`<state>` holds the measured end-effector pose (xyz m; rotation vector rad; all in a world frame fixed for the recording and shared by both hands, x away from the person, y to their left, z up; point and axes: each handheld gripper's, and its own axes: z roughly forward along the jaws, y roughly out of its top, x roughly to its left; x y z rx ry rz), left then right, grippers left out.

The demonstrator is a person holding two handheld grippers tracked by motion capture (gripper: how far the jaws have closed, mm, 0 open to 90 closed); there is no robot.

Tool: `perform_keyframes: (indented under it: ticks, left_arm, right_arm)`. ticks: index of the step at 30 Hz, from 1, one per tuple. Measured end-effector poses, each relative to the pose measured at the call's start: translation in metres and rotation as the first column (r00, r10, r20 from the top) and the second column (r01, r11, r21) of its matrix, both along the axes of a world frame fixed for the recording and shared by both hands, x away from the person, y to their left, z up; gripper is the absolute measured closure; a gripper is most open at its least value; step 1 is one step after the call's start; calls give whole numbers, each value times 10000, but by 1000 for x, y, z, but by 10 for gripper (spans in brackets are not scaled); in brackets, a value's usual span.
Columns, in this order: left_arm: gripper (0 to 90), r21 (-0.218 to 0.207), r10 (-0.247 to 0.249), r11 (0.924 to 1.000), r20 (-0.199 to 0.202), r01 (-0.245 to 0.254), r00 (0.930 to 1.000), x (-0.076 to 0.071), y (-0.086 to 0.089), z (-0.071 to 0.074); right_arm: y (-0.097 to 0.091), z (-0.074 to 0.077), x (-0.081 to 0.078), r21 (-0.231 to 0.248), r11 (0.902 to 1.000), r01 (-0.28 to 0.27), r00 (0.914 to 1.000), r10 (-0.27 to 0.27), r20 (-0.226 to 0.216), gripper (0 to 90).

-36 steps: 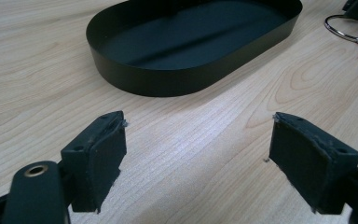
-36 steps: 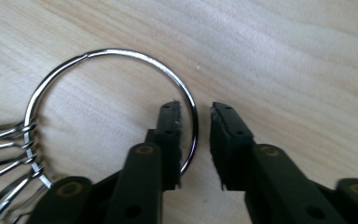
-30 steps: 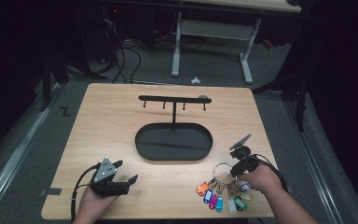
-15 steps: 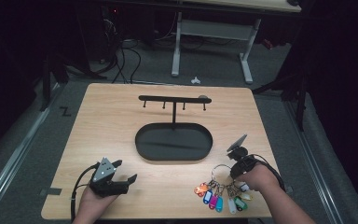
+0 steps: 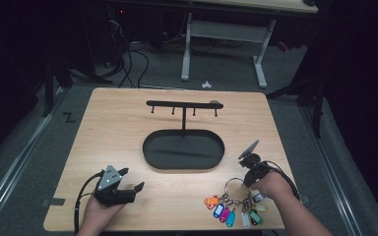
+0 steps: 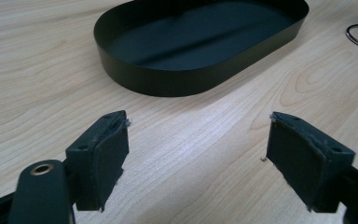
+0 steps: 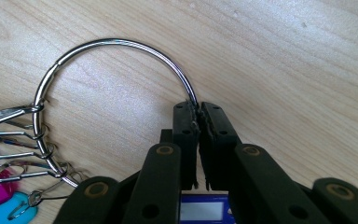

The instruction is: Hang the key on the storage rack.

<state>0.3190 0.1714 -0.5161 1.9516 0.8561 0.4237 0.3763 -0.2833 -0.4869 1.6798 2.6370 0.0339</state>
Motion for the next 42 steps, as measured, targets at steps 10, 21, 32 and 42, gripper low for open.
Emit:
perform_keyframes:
  ticks: [10, 21, 32, 42]
  left_arm:
    - [287, -27, -219, 9998, -136, 219, 9997, 0, 0, 0]
    - [296, 363, -323, 9988, 54, 321, 9995, -3, -4, -3]
    - [277, 333, -390, 9987, 107, 386, 9992, -3, -4, -4]
    - [272, 269, -382, 9989, 194, 377, 9991, -3, -2, -4]
  right_arm:
    - [0, 0, -1, -73, 9969, -783, 9968, 784, 142, 860]
    - [-6, 44, -13, -188, 9928, -1187, 9900, 1198, 750, 867]
    - [-3, 81, -20, 97, 9904, -1377, 9860, 1361, 958, 875]
    - [3, 104, -16, 35, 9866, -1633, 9823, 1622, 939, 875]
